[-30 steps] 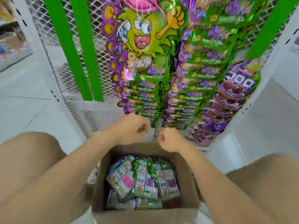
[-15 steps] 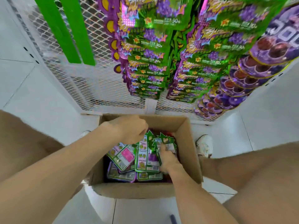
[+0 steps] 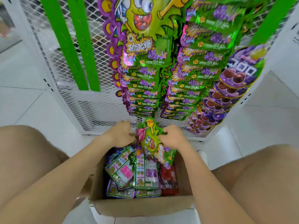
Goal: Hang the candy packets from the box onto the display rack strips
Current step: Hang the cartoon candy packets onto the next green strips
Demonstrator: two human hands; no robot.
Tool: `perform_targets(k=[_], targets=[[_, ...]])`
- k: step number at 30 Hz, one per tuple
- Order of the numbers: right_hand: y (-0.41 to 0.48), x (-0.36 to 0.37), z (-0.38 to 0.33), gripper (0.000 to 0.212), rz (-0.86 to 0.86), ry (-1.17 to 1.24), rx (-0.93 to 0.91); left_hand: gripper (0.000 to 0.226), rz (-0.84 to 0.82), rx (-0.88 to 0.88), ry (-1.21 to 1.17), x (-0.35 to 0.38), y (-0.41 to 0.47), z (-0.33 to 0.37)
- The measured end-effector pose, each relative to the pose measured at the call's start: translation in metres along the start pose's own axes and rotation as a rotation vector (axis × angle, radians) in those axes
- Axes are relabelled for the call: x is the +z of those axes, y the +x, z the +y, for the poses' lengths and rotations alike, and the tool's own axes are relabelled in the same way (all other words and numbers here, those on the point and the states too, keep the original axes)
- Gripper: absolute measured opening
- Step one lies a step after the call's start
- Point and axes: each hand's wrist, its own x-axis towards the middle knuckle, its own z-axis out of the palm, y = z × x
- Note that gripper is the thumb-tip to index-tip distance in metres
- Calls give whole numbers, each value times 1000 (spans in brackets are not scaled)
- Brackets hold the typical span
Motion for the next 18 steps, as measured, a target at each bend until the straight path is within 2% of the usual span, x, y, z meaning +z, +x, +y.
perform_targets(k=[2,4,6,8,9,11,13,15,18], targets=[[-13,-20,-14,35,-29,297,-45,67,211,-92,-210,-6,-5,2],[-26,-33,-27,19,-86,553,-84,61,379,-167,-475,-16,-11,3],[-34,-41,-34,33,-140,718,-80,43,481,-132,-780,-28,-14,3],[-39,-47,-40,38,-173,718,-95,10,559,-23,-967,-44,-23,7],[-38,-51,-42,35,-156,667,-123,3,571,31,-985,-54,-28,9],[-42,-64,-51,30,-44,642,-220,6,570,144,-948,-71,-36,14],[-53,-83,-70,32,165,664,-351,10,568,224,-893,-92,-44,18],[-65,-105,-96,31,376,551,-484,5,567,276,-852,-116,-52,26],[-79,-138,-132,24,569,399,-559,4,620,396,-767,-157,-66,47]])
